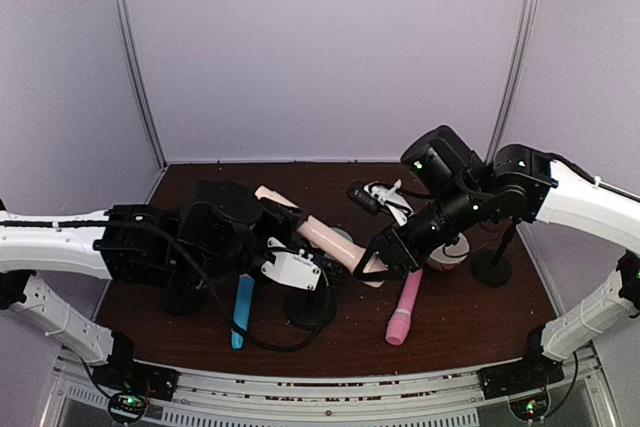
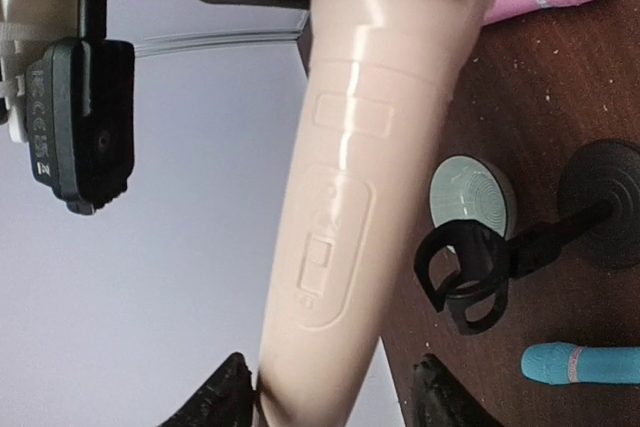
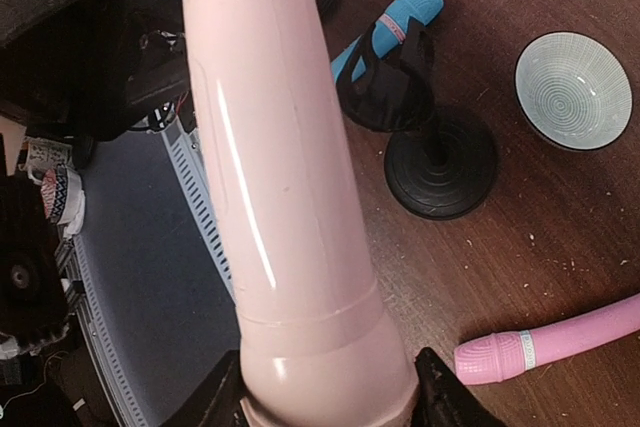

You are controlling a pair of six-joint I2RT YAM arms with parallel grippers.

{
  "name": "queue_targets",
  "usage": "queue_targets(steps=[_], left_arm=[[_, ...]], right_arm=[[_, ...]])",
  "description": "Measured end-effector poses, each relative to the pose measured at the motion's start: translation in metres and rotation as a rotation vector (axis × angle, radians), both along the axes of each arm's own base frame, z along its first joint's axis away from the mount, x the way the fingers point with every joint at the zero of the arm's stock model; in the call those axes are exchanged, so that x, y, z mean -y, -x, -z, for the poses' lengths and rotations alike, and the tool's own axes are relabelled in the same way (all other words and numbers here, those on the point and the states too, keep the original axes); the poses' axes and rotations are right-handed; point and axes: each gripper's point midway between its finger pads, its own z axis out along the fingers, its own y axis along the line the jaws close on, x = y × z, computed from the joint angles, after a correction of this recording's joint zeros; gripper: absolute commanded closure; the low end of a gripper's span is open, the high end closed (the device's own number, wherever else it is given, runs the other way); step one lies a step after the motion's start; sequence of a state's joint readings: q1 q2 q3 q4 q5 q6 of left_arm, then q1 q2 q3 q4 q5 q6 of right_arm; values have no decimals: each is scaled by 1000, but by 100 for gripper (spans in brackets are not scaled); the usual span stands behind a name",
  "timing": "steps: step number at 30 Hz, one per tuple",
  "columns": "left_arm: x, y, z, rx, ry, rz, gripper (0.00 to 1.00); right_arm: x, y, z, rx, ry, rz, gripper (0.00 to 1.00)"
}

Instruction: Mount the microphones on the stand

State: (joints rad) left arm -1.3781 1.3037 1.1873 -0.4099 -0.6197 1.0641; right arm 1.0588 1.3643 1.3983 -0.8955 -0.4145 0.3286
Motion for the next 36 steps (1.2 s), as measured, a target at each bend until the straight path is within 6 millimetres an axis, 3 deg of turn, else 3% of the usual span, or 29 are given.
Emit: queue_targets(steps=[6, 8, 11, 14, 15, 18, 21, 24, 27, 31, 33, 36], left_arm=[[2, -5, -4, 70, 2, -11, 66], [1, -5, -2, 84, -18, -10, 73], [-1, -5, 4, 90, -48, -8, 75], [-2, -5, 4, 74, -32, -19, 77], [-2, -5, 4, 63, -17, -25, 77], [-3, -4, 2, 8, 50, -50, 79], [-6, 3, -5, -91, 126, -62, 80], [-8, 15, -13, -231, 231, -61, 82], [-9, 31, -10, -393, 317, -58, 85], [-1, 51, 10, -621, 390, -63, 86], [2, 60, 25, -723, 402, -72, 85], [3, 70, 51, -860, 400, -101, 86]], right_arm=[[-2, 6, 0, -36, -13, -15, 73], [-2, 6, 0, -39, -15, -14, 66], [-2, 5, 0, -41, -16, -11, 44], [-3, 7, -3, -49, -31, -19, 2], [-5, 9, -8, -51, -54, -35, 0], [-8, 12, -29, -21, -141, -59, 0], [1, 8, -66, 75, -253, -36, 0], [25, -5, -112, 234, -399, 47, 2], [49, -14, -142, 360, -506, 109, 6], [58, -12, -159, 463, -571, 89, 15], [54, -8, -163, 483, -587, 47, 23], [41, -2, -157, 466, -579, -41, 25]])
